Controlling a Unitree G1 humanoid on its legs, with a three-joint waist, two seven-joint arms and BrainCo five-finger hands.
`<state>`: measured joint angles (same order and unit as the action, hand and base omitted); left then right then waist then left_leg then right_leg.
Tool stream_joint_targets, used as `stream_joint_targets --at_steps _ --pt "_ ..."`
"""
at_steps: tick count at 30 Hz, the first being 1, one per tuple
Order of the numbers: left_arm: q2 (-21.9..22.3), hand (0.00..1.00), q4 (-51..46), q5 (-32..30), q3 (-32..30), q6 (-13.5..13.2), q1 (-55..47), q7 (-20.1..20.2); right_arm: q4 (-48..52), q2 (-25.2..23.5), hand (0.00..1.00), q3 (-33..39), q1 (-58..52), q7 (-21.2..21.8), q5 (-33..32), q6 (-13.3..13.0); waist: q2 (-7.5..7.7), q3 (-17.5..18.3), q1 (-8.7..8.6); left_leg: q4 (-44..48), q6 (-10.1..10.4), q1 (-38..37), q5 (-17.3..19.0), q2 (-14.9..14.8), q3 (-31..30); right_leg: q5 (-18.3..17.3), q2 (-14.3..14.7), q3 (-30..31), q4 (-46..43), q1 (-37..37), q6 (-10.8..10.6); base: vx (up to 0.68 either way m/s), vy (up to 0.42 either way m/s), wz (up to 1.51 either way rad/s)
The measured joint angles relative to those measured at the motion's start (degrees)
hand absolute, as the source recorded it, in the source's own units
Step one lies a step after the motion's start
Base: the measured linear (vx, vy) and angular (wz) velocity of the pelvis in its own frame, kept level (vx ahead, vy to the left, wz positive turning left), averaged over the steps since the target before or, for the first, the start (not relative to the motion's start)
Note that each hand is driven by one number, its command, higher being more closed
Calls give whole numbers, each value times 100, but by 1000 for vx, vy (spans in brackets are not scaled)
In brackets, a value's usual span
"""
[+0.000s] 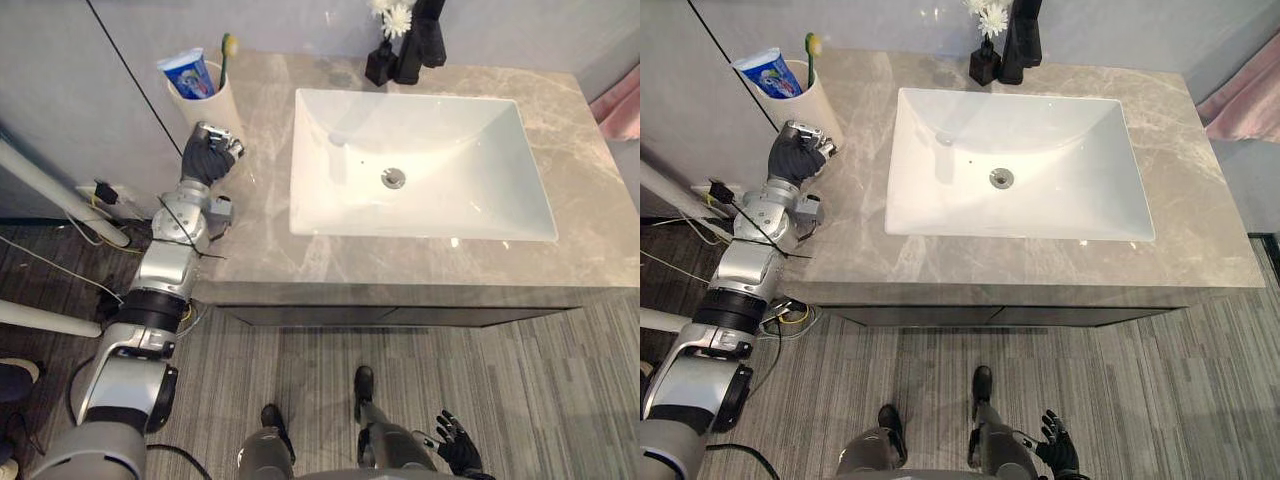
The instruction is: Organize washtable
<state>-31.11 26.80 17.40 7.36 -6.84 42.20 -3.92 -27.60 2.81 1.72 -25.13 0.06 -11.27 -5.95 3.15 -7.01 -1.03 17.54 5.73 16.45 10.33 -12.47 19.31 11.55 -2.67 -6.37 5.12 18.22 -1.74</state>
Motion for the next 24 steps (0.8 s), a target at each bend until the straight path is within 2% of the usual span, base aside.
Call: stream_joint_targets --at_steps 9,12,15,18,20,23,24 --pt "76 100 7 -79 0 -18 47 -135 -1 -3 0 -3 4 -41 -2 -17 -26 -74 -59 65 -5 83 47 -45 -25 1 27 -17 1 29 -1 0 0 0" --pt "167 100 -833 -228 -16 -19 -580 -144 -5 -8 0 1 13 -81 9 -18 -51 -89 -65 44 -5 41 45 -42 -32 -2 28 -35 5 -4 -3 0 0 0" --pt "405 100 -1914 -234 -82 -61 -1632 -123 -22 -11 0 27 22 -109 23 -18 -96 -102 6 -15 -5 -150 44 -30 -31 -35 32 -70 19 -168 -1 7 3 2" --pt "898 100 -2870 -231 -395 -129 -2954 -80 -68 -18 0 63 23 -101 66 -18 -198 -75 58 -194 -3 -496 45 -5 -72 -167 32 -133 15 -495 -3 32 13 15" --pt "1215 100 -3412 -230 -652 -143 -3723 20 -152 -19 0 128 12 -77 76 -18 -271 -18 151 -348 13 -690 33 29 -74 -222 31 -152 14 -662 6 27 15 10" --pt "1621 100 -4392 -241 -1278 -189 -4888 39 -330 -15 0 427 28 14 196 -13 -433 191 201 -534 44 -899 1 64 -167 -352 12 -326 5 -882 -20 57 11 23" --pt "1741 100 -4764 -251 -1697 -271 -5317 40 -404 -7 0 463 28 28 242 -17 -488 305 222 -598 55 -1009 -18 65 -204 -409 16 -400 -1 -986 -26 101 10 27"
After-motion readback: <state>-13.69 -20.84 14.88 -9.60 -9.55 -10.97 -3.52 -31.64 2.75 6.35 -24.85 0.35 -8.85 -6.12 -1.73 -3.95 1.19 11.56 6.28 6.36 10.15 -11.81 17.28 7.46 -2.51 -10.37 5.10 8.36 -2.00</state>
